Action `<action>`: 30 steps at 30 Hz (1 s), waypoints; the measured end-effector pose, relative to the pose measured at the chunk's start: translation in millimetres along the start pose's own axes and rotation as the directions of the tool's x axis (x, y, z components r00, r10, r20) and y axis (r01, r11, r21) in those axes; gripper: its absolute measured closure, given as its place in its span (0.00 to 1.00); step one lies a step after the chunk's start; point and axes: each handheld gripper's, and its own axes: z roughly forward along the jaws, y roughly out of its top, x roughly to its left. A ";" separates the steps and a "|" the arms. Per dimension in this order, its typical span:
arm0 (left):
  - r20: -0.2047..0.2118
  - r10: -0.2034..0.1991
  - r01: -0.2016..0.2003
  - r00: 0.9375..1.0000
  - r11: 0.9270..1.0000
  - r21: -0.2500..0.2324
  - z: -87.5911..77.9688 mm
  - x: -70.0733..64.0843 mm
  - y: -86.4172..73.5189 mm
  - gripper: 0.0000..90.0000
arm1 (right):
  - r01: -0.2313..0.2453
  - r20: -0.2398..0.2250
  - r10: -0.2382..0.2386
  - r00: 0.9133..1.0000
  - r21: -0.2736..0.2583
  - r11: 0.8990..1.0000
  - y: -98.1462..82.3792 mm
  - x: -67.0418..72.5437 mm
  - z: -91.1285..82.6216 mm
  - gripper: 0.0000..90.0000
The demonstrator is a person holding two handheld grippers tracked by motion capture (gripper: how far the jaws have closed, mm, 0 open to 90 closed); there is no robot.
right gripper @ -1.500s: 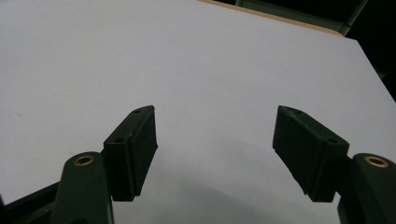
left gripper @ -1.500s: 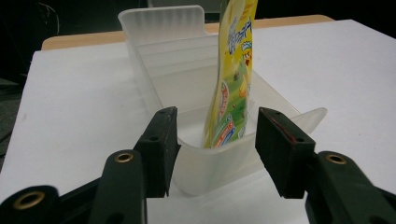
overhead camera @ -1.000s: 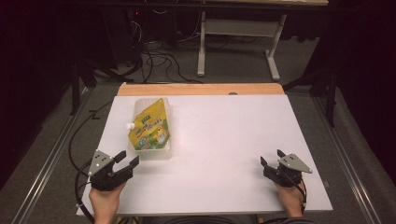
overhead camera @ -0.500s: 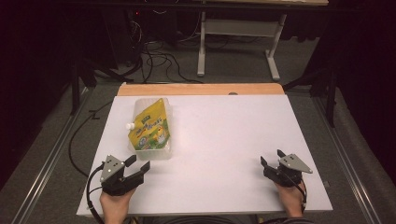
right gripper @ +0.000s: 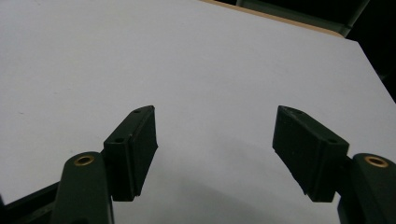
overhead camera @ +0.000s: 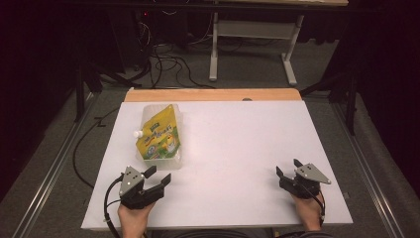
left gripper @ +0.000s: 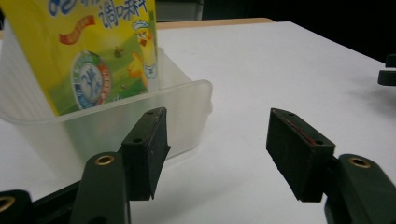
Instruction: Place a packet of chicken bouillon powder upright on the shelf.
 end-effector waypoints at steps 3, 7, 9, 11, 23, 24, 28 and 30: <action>0.018 0.010 -0.011 1.000 1.000 0.016 5.3 -4.4 0.4 0.43 | 0.003 0.003 -0.003 1.000 -0.003 1.000 0.0 -0.7 -0.3 0.35; 0.039 0.033 -0.034 0.999 0.999 0.022 12.1 -11.4 1.3 0.43 | 0.007 0.003 -0.007 1.000 0.002 1.000 0.1 0.1 0.2 0.35; 0.048 0.038 -0.040 0.998 0.999 0.028 15.2 -13.3 1.6 0.42 | 0.009 0.002 -0.009 1.000 0.001 1.000 0.1 0.2 0.2 0.35; 0.060 0.037 -0.039 0.998 0.999 0.035 20.4 -15.9 2.1 0.42 | 0.000 0.002 0.000 1.000 0.001 1.000 0.0 -0.1 -0.1 0.35; 0.104 0.059 -0.065 0.993 0.996 0.057 43.4 -27.5 5.8 0.42 | -0.002 0.000 0.002 1.000 -0.003 1.000 -0.1 -0.8 -0.2 0.35; 0.106 0.062 -0.068 0.992 0.996 0.057 44.8 -28.5 6.5 0.42 | -0.002 0.000 0.002 1.000 -0.004 1.000 -0.1 -0.8 -0.2 0.35; 0.117 0.055 -0.061 0.992 0.997 0.049 49.5 -30.6 7.0 0.42 | -0.001 -0.002 0.001 1.000 0.001 1.000 0.0 0.0 0.1 0.35; 0.123 0.052 -0.059 0.991 0.997 0.052 52.7 -31.6 6.9 0.42 | 0.000 0.000 0.000 1.000 0.003 1.000 0.1 -0.1 0.3 0.35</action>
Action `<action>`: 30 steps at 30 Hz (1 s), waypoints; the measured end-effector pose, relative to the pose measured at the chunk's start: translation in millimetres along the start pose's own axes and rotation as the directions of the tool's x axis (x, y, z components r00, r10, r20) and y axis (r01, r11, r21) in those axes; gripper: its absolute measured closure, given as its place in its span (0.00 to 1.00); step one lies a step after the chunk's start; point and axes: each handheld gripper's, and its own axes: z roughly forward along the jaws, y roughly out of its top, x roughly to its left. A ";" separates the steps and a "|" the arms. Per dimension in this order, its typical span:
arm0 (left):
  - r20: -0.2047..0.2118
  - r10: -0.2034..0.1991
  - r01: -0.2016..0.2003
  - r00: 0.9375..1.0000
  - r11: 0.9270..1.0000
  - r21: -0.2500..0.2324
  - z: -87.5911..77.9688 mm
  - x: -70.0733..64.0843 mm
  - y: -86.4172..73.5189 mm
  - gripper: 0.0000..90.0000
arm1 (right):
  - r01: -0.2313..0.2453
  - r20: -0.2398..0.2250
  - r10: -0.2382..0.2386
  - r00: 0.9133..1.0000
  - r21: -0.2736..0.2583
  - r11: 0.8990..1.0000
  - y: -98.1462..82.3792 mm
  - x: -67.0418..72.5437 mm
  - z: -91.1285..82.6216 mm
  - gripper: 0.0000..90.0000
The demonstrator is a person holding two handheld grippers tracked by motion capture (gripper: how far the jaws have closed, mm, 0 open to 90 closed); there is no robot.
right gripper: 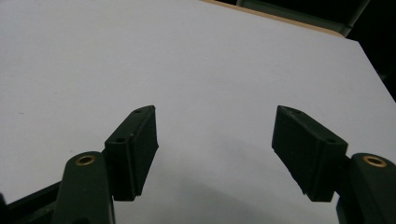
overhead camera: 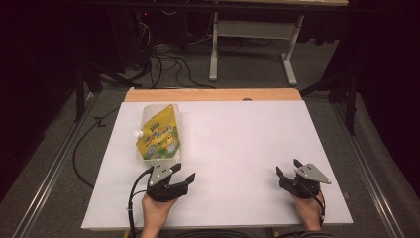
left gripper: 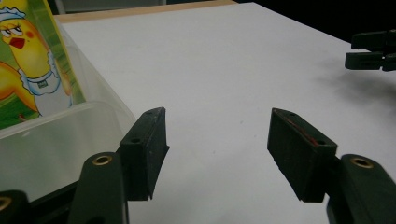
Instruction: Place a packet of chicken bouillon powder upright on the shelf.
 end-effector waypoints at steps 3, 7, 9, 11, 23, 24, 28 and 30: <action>0.008 0.005 -0.005 1.000 1.000 0.003 4.7 -1.4 0.6 0.42 | 0.004 -0.001 -0.004 1.000 0.000 1.000 0.1 -0.3 0.4 0.35; 0.015 0.003 -0.003 1.000 1.000 0.006 11.3 -3.0 0.4 0.42 | 0.001 -0.003 -0.001 1.000 -0.001 1.000 0.1 -0.9 0.2 0.35; 0.018 0.004 -0.004 1.000 1.000 0.009 14.7 -3.8 0.3 0.42 | -0.004 -0.006 0.004 1.000 -0.002 1.000 0.0 -0.9 0.0 0.35; 0.019 0.008 -0.008 1.000 1.000 0.008 17.8 -4.5 0.3 0.42 | -0.003 -0.006 0.003 1.000 -0.003 1.000 0.0 -1.2 0.1 0.35; 0.001 0.032 -0.032 0.999 0.999 0.021 34.9 -6.8 -2.0 0.42 | -0.004 -0.004 0.004 1.000 -0.004 1.000 -0.1 -0.7 0.0 0.36; 0.000 0.032 -0.031 1.000 0.999 0.021 36.7 -6.9 -2.5 0.42 | -0.001 -0.003 0.001 1.000 -0.003 1.000 0.0 -0.9 0.2 0.36; -0.008 0.030 -0.030 1.000 0.999 0.027 43.0 -6.4 -3.8 0.42 | -0.004 -0.004 0.004 1.000 -0.003 1.000 0.0 -1.1 -0.1 0.36; -0.012 0.032 -0.032 0.999 0.999 0.026 45.5 -6.4 -4.3 0.42 | -0.006 -0.004 0.006 1.000 -0.002 1.000 0.0 -0.8 0.2 0.36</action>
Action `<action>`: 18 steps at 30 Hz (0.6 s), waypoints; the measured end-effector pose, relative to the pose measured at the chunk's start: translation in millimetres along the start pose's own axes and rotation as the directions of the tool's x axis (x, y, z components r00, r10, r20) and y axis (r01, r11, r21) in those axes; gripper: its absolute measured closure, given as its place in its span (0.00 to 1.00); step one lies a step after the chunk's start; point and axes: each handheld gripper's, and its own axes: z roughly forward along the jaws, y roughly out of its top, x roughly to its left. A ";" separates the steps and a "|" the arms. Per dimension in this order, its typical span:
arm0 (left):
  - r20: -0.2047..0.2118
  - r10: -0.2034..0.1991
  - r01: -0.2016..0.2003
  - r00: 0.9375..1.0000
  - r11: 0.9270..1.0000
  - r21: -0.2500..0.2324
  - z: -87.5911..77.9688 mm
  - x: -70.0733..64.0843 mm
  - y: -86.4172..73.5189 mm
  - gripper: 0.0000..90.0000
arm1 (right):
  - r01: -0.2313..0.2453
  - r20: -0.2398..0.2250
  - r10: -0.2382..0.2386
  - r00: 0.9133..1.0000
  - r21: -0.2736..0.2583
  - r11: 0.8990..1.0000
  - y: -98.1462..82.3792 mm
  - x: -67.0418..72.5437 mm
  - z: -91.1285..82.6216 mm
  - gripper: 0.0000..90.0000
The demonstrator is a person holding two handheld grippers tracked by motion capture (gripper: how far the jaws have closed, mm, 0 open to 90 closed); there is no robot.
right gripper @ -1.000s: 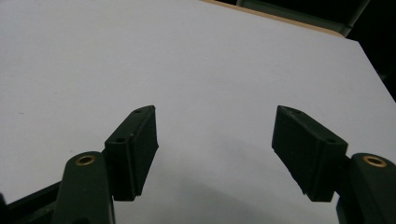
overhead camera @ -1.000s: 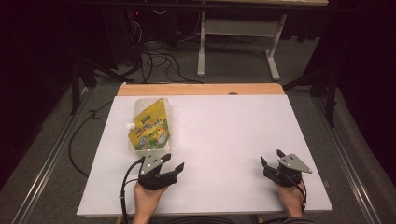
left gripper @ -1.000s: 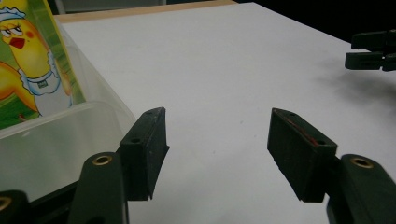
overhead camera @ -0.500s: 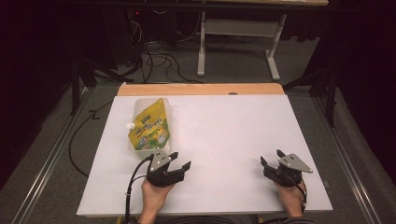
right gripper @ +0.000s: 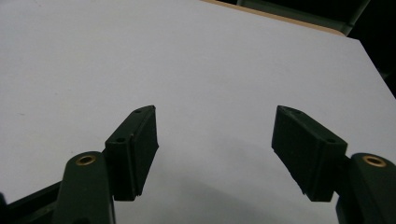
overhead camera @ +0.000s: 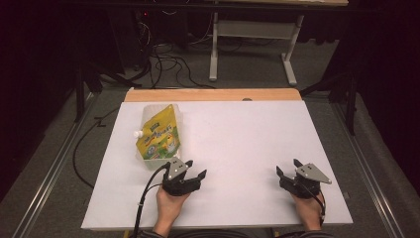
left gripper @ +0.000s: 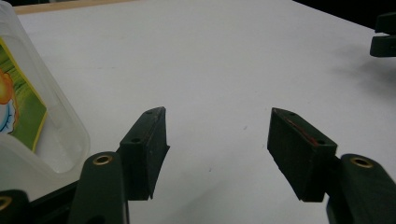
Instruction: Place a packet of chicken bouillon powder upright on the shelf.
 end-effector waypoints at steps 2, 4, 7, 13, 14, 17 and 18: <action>-0.002 -0.001 0.001 1.000 1.000 -0.001 1.6 0.0 -0.4 0.42 | 0.003 0.001 -0.003 1.000 -0.001 1.000 0.0 0.1 -0.1 0.36; -0.010 -0.001 0.001 1.000 1.000 -0.001 3.7 0.1 -1.4 0.42 | 0.006 0.001 -0.006 1.000 0.001 1.000 0.1 -0.1 0.1 0.36; -0.016 0.003 -0.003 1.000 1.000 0.013 8.0 0.5 -3.0 0.42 | 0.007 0.001 -0.007 1.000 0.000 1.000 0.1 0.0 0.0 0.36; -0.030 0.023 -0.022 0.999 0.999 0.033 14.5 -0.2 -6.3 0.42 | 0.009 0.002 -0.009 1.000 0.003 1.000 0.1 0.4 0.0 0.36; -0.034 0.025 -0.024 0.999 0.999 0.037 15.6 -0.2 -6.8 0.42 | 0.008 0.001 -0.008 1.000 0.003 1.000 0.1 0.4 0.1 0.36; -0.040 0.019 -0.018 0.999 0.999 0.038 16.5 0.6 -6.9 0.42 | 0.002 0.000 -0.002 1.000 0.000 1.000 0.0 0.1 -0.3 0.36; -0.041 0.020 -0.018 0.999 0.999 0.039 16.5 0.6 -7.0 0.42 | 0.001 0.000 -0.001 1.000 -0.001 1.000 0.0 0.1 -0.2 0.36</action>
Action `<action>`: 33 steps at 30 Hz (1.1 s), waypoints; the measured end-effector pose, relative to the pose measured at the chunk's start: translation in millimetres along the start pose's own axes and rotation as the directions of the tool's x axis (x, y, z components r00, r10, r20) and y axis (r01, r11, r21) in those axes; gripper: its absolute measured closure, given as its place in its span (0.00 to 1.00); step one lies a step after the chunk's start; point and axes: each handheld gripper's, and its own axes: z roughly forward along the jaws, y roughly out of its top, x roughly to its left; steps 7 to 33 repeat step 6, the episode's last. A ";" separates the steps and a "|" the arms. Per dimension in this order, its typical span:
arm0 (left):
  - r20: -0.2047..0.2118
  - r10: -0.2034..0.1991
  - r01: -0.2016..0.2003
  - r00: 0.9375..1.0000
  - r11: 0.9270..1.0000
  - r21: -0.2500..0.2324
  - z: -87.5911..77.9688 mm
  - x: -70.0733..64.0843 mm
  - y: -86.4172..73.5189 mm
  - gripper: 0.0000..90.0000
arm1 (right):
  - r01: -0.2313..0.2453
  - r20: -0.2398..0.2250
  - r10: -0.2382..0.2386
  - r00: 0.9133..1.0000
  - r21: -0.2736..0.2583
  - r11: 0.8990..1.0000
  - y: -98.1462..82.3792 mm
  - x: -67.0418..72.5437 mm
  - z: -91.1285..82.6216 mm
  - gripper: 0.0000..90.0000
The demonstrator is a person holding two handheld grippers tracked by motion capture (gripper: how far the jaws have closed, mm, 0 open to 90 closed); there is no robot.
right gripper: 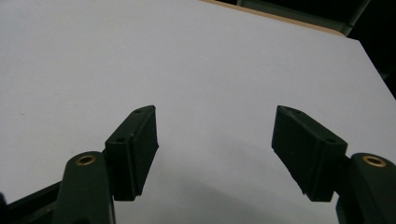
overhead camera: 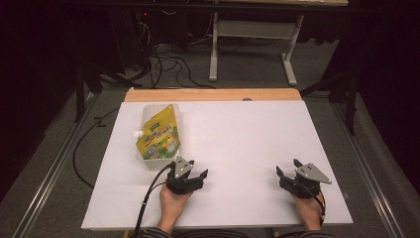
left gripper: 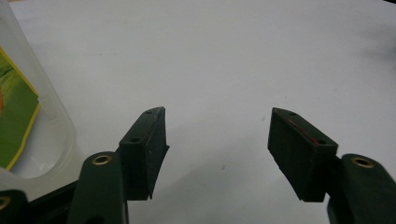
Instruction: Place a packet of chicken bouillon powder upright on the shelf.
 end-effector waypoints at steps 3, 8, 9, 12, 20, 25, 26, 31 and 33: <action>-0.008 0.009 -0.009 1.000 1.000 0.002 0.2 -1.1 -0.2 0.41 | 0.005 0.002 -0.005 1.000 0.003 1.000 0.1 0.5 -0.1 0.35; -0.006 0.008 -0.008 1.000 1.000 0.004 0.2 -1.0 -0.3 0.41 | 0.005 0.001 -0.005 1.000 0.001 1.000 0.0 0.1 0.0 0.35; -0.006 0.008 -0.008 1.000 1.000 0.004 0.2 -1.0 -0.3 0.41 | 0.005 0.001 -0.005 1.000 0.001 1.000 0.0 0.1 0.0 0.35; -0.006 0.008 -0.008 1.000 1.000 0.004 0.2 -1.0 -0.3 0.41 | 0.005 0.001 -0.005 1.000 0.001 1.000 0.0 0.1 0.0 0.35; -0.006 0.008 -0.008 1.000 1.000 0.004 0.2 -1.0 -0.3 0.41 | 0.005 0.001 -0.005 1.000 0.001 1.000 0.0 0.1 0.0 0.35; -0.006 0.008 -0.008 1.000 1.000 0.004 0.2 -1.0 -0.3 0.41 | 0.005 0.001 -0.005 1.000 0.001 1.000 0.0 0.1 0.0 0.35; -0.006 0.008 -0.008 1.000 1.000 0.004 0.2 -1.0 -0.3 0.41 | 0.005 0.001 -0.005 1.000 0.001 1.000 0.0 0.1 0.0 0.35; -0.006 0.008 -0.008 1.000 1.000 0.004 0.2 -1.0 -0.3 0.41 | 0.005 0.001 -0.005 1.000 0.001 1.000 0.0 0.1 0.0 0.35; -0.006 0.008 -0.008 1.000 1.000 0.004 0.2 -1.0 -0.3 0.41 | 0.005 0.001 -0.005 1.000 0.001 1.000 0.0 0.1 0.0 0.35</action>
